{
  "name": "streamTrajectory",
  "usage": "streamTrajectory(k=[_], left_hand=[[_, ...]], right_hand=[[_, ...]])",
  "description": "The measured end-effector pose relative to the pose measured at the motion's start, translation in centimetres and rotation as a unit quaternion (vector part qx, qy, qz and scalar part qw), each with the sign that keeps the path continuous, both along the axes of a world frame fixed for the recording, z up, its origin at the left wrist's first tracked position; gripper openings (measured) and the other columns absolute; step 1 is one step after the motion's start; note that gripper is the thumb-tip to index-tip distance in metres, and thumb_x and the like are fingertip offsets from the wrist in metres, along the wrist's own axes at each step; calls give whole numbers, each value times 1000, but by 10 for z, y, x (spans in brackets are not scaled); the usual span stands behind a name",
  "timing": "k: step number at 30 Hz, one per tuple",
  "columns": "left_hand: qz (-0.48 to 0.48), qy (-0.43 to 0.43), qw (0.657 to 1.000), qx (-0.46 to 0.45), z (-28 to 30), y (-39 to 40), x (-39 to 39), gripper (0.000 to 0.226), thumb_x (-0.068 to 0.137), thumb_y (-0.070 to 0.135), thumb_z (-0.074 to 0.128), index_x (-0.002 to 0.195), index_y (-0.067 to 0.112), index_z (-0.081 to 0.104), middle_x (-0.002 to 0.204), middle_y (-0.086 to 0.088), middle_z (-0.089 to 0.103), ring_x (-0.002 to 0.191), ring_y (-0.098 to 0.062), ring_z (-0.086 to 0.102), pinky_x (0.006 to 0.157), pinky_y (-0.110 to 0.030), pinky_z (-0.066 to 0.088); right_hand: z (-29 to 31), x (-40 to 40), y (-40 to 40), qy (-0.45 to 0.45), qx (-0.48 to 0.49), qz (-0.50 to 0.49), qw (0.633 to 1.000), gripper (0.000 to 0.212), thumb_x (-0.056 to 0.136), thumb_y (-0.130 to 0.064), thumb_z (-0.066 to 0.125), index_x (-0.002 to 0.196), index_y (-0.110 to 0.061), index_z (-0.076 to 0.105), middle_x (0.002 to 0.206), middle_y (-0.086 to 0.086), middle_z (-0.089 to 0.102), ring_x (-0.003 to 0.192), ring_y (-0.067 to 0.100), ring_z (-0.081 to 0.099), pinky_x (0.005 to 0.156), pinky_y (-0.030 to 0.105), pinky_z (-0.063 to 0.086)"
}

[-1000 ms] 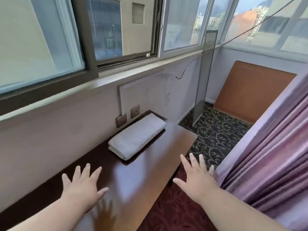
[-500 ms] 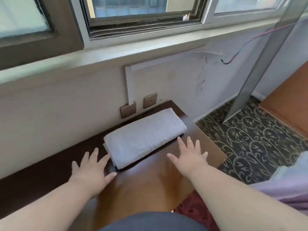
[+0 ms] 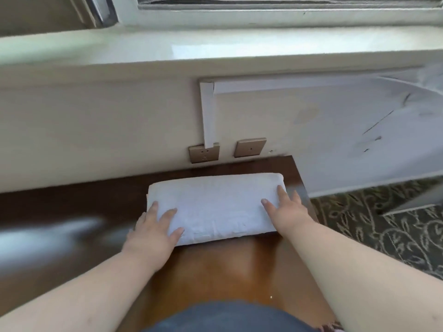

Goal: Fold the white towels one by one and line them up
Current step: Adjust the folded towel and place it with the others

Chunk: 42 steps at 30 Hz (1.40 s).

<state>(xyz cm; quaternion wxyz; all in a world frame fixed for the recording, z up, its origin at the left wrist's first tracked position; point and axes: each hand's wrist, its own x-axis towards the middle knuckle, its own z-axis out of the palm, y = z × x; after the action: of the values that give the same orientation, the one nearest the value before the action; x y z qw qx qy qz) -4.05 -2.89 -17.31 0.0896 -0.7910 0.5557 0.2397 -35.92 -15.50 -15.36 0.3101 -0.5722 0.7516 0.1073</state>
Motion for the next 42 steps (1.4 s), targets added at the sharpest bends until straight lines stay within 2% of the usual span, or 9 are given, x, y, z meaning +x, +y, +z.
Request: streamTrajectory(k=[3, 6, 13, 18, 23, 26, 33, 38, 42], left_hand=[[186, 105, 975, -66, -1, -14, -7, 33, 94, 55, 44, 123, 38, 46, 150, -3, 25, 122, -29, 41, 98, -42, 41], [347, 163, 921, -71, -7, -28, -14, 48, 89, 49, 59, 124, 25, 38, 130, -10, 41, 91, -29, 52, 76, -37, 43], [345, 177, 917, -97, -19, -24, -8, 82, 83, 53, 65, 142, 25, 16, 130, -13, 49, 97, -27, 52, 83, -36, 44], [445, 230, 865, -31, -14, -30, 9, 109, 64, 61, 80, 146, 16, 24, 131, -10, 53, 106, -32, 57, 88, -39, 48], [532, 357, 767, 41, -11, -23, 16, 78, 67, 60, 79, 123, 14, 51, 111, -5, 63, 97, -28, 61, 91, -40, 46], [542, 419, 728, 17, -6, -17, 16, 66, 71, 48, 82, 122, 25, 48, 107, -2, 66, 89, -26, 67, 69, -36, 54], [445, 259, 853, -87, 8, 11, 30, 72, 74, 53, 75, 125, 18, 39, 106, -3, 59, 93, -28, 60, 85, -43, 53], [387, 214, 877, -188, 34, 45, 58, 93, 82, 45, 70, 146, 45, 3, 116, 8, 57, 74, -17, 61, 64, -30, 45], [322, 116, 925, -165, 58, 87, 88, 90, 92, 45, 55, 136, 65, -22, 75, 3, 62, 49, -16, 58, 47, -26, 44]], right_hand=[[-11, -2, -13, -91, 4, -71, 993, 73, 91, -66, 45, 153, -45, 11, 154, 9, 31, 122, 37, 50, 93, 44, 45], [-18, -4, -18, -124, -6, -112, 986, 78, 86, -61, 57, 148, -38, 16, 140, 9, 46, 104, 34, 56, 82, 39, 46], [-22, -18, -29, -164, 6, -135, 977, 111, 68, -64, 76, 153, -31, 13, 143, 1, 46, 120, 30, 54, 92, 38, 45], [-23, -19, -26, -159, 33, -174, 971, 103, 62, -70, 77, 141, -22, 32, 118, -1, 57, 98, 25, 56, 80, 36, 44], [-23, -24, -17, -278, 94, -262, 919, 68, 67, -58, 84, 112, -15, 58, 103, 5, 71, 90, 27, 71, 78, 38, 57], [-20, -26, -10, -331, 100, -280, 895, 55, 72, -46, 86, 112, -17, 60, 102, 8, 74, 83, 28, 75, 63, 36, 59], [-1, 0, 6, -282, 24, -166, 945, 79, 61, -56, 78, 127, -20, 52, 114, 4, 68, 101, 29, 67, 95, 49, 53], [18, 45, 24, -282, -47, -95, 953, 86, 75, -49, 76, 146, -34, 30, 124, -14, 57, 101, 15, 61, 92, 39, 52], [44, 97, 43, -282, -99, 25, 954, 94, 85, -44, 68, 150, -56, 1, 124, -22, 44, 98, 14, 55, 80, 31, 47]])
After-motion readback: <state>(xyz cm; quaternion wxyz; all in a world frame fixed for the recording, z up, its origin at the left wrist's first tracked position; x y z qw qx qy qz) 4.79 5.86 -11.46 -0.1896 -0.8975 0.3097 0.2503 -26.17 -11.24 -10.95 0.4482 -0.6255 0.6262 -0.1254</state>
